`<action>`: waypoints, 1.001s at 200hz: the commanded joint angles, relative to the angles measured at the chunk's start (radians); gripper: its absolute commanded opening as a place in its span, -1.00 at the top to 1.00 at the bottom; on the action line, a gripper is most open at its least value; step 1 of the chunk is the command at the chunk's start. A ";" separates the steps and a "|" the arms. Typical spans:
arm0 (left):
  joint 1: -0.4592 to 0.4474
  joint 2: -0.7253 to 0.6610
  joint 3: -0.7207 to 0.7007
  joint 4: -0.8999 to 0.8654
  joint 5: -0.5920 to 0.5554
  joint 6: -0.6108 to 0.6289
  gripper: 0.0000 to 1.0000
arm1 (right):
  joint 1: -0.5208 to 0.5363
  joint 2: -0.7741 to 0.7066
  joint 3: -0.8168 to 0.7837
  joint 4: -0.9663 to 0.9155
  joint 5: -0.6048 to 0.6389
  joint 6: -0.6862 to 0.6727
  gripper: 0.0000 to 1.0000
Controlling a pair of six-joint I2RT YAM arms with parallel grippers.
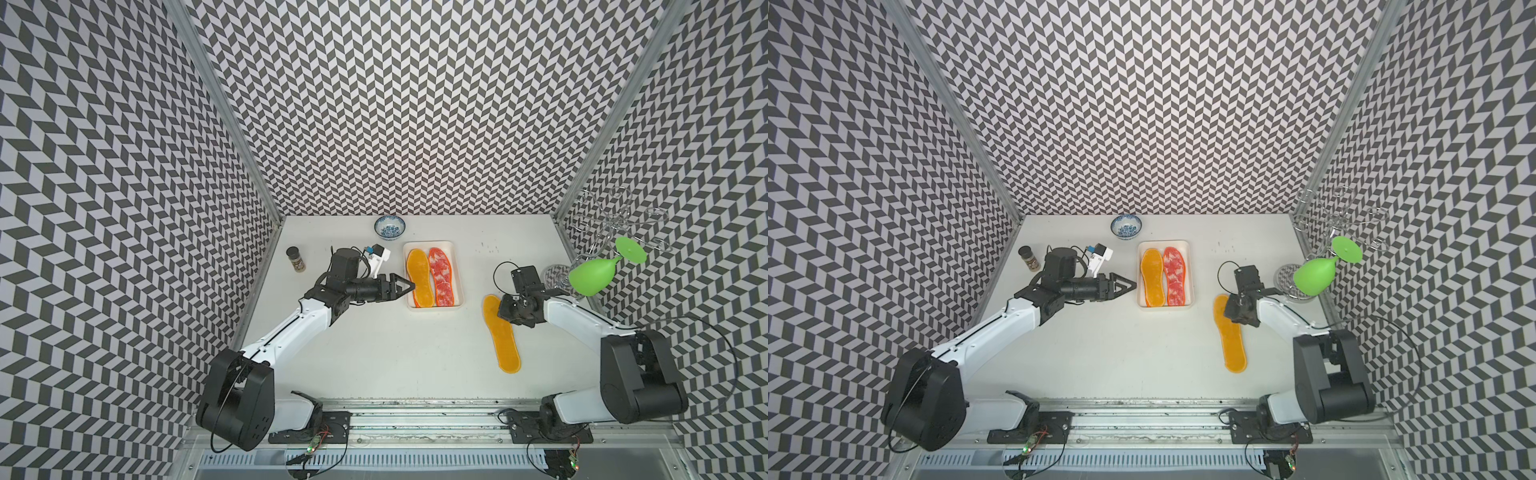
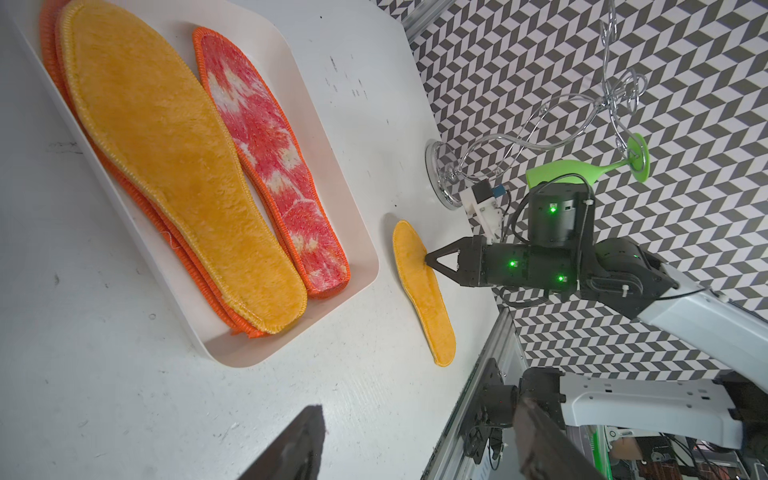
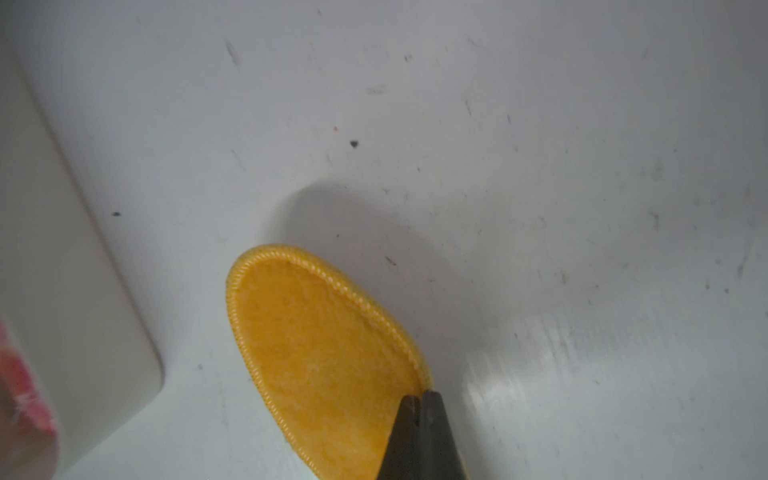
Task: Put the insoles into the storage box
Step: Pick up the insole from the center of the board.
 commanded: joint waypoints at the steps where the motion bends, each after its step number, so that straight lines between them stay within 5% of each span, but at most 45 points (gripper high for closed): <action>1: -0.020 -0.004 0.029 0.072 0.005 -0.036 -0.50 | -0.005 -0.073 0.078 -0.039 -0.059 0.031 1.00; 115: -0.266 0.128 0.071 0.298 -0.127 -0.186 -0.44 | 0.050 -0.140 0.283 0.008 -0.349 0.212 1.00; 200: -0.300 0.272 0.169 0.325 -0.143 -0.155 -0.39 | 0.130 -0.124 0.349 0.049 -0.418 0.320 1.00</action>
